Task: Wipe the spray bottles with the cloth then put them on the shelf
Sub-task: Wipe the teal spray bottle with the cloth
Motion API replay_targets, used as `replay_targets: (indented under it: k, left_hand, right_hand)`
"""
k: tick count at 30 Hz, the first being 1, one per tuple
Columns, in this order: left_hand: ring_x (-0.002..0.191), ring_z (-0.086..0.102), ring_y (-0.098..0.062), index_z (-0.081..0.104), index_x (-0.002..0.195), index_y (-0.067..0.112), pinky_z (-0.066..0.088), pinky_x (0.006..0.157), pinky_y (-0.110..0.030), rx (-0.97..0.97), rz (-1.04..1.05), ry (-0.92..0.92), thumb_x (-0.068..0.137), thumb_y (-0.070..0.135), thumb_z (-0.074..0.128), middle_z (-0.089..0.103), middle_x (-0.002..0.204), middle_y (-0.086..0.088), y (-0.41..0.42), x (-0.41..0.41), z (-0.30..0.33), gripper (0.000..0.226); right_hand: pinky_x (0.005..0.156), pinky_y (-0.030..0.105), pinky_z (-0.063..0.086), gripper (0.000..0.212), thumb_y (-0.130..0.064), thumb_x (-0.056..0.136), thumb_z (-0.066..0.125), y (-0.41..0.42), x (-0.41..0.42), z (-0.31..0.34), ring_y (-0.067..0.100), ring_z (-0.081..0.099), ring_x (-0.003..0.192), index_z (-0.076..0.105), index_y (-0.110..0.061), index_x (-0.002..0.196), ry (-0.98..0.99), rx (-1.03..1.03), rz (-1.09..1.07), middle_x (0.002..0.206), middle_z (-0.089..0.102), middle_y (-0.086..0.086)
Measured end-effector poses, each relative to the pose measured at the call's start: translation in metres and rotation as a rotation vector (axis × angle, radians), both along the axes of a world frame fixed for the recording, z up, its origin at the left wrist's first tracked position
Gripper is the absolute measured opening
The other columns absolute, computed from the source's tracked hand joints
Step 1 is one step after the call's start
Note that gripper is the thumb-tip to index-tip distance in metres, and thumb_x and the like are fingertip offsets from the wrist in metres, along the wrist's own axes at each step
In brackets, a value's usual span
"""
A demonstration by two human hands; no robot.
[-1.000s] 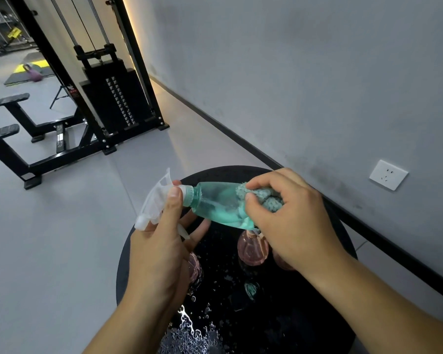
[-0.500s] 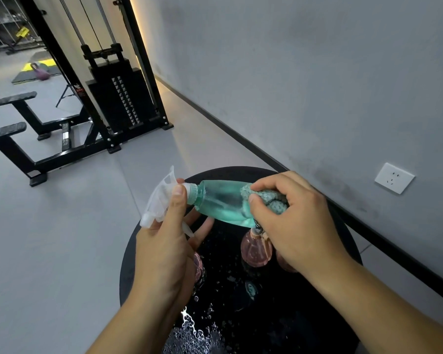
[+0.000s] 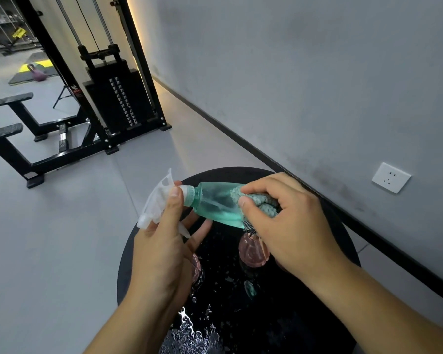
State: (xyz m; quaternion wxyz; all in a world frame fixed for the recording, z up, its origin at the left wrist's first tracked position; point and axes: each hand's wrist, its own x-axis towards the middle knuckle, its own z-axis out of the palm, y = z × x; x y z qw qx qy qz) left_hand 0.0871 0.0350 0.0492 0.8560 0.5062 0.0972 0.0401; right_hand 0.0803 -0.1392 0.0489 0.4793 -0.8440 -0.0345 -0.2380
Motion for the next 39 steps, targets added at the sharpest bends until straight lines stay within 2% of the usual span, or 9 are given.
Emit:
replay_targets:
  k: [6, 8, 14, 19, 26, 29, 32, 36, 39]
  left_hand:
    - [0.118, 0.076, -0.028, 0.067, 0.132, 0.017, 0.064, 0.093, -0.045, -0.007, -0.007, -0.026, 0.102, 0.033, 0.065, 0.077, 0.129, -0.011, 0.004, 0.002, 0.002, 0.034]
    - [0.118, 0.076, -0.026, 0.068, 0.131, 0.019, 0.065, 0.091, -0.042, 0.003, -0.018, -0.033, 0.103, 0.033, 0.064, 0.077, 0.129, -0.009, 0.003, 0.002, 0.002, 0.032]
    - [0.114, 0.078, -0.02, 0.069, 0.131, 0.02, 0.066, 0.089, -0.04, 0.077, -0.085, -0.04, 0.105, 0.031, 0.061, 0.08, 0.122, -0.004, -0.001, -0.002, 0.002, 0.03]
    - [0.116, 0.077, -0.02, 0.069, 0.134, 0.02, 0.064, 0.093, -0.044, 0.1, -0.073, -0.047, 0.105, 0.033, 0.062, 0.079, 0.125, -0.004, 0.0, -0.001, 0.005, 0.033]
    - [0.117, 0.076, -0.022, 0.072, 0.124, 0.021, 0.065, 0.089, -0.04, 0.132, -0.117, -0.066, 0.101, 0.033, 0.062, 0.08, 0.122, -0.004, -0.004, -0.005, 0.004, 0.027]
    - [0.118, 0.076, -0.024, 0.07, 0.127, 0.018, 0.062, 0.095, -0.047, 0.14, -0.112, -0.072, 0.104, 0.032, 0.061, 0.079, 0.124, -0.007, -0.002, -0.005, 0.006, 0.029]
    - [0.116, 0.077, -0.02, 0.07, 0.132, 0.021, 0.061, 0.093, -0.044, 0.16, -0.101, -0.069, 0.103, 0.035, 0.061, 0.08, 0.123, -0.003, 0.0, -0.003, 0.008, 0.033]
    - [0.115, 0.077, -0.02, 0.072, 0.127, 0.019, 0.066, 0.087, -0.037, 0.163, -0.094, -0.059, 0.1, 0.035, 0.063, 0.081, 0.12, -0.004, -0.003, -0.005, 0.007, 0.032]
    - [0.115, 0.077, -0.022, 0.074, 0.123, 0.019, 0.065, 0.091, -0.042, 0.174, -0.106, -0.051, 0.101, 0.033, 0.064, 0.081, 0.119, -0.007, -0.005, -0.006, 0.005, 0.028]
  right_hand:
    - [0.068, 0.003, 0.046, 0.01, -0.018, 0.089, 0.077, -0.015, 0.008, -0.001, -0.004, 0.065, 0.089, 0.075, -0.028, 0.088, 0.099, 0.082, -0.102, 0.095, 0.068, -0.015]
    - [0.069, 0.002, 0.045, 0.01, -0.018, 0.09, 0.077, -0.015, 0.008, -0.002, -0.006, 0.065, 0.09, 0.076, -0.028, 0.09, 0.091, 0.102, -0.118, 0.096, 0.069, -0.016]
    - [0.078, 0.006, 0.05, 0.011, -0.015, 0.092, 0.077, 0.006, -0.004, 0.0, 0.003, 0.066, 0.1, 0.078, -0.022, 0.101, -0.031, -0.027, 0.067, 0.103, 0.065, -0.016]
    - [0.068, 0.004, 0.048, 0.011, -0.013, 0.089, 0.077, -0.004, 0.003, -0.001, -0.001, 0.065, 0.094, 0.076, -0.024, 0.093, 0.014, 0.036, -0.042, 0.097, 0.066, -0.015]
    - [0.08, 0.005, 0.048, 0.014, -0.016, 0.093, 0.076, 0.009, -0.003, 0.006, 0.005, 0.066, 0.105, 0.078, -0.02, 0.106, -0.061, 0.003, 0.114, 0.107, 0.066, -0.014]
    - [0.074, 0.006, 0.049, 0.011, -0.015, 0.089, 0.077, 0.005, -0.003, 0.008, 0.004, 0.066, 0.098, 0.076, -0.023, 0.097, -0.027, 0.034, 0.072, 0.101, 0.066, -0.014]
    - [0.067, 0.006, 0.049, 0.011, -0.015, 0.09, 0.077, -0.001, -0.001, 0.004, -0.001, 0.065, 0.094, 0.074, -0.026, 0.092, 0.042, 0.087, 0.02, 0.096, 0.065, -0.016]
    - [0.073, 0.006, 0.049, 0.01, -0.016, 0.092, 0.077, 0.006, -0.003, 0.004, -0.001, 0.065, 0.099, 0.077, -0.025, 0.097, 0.012, 0.092, 0.053, 0.1, 0.066, -0.016]
    - [0.078, 0.007, 0.049, 0.012, -0.017, 0.091, 0.078, 0.013, -0.008, 0.007, 0.004, 0.066, 0.102, 0.078, -0.024, 0.101, -0.034, 0.045, 0.121, 0.103, 0.066, -0.016]
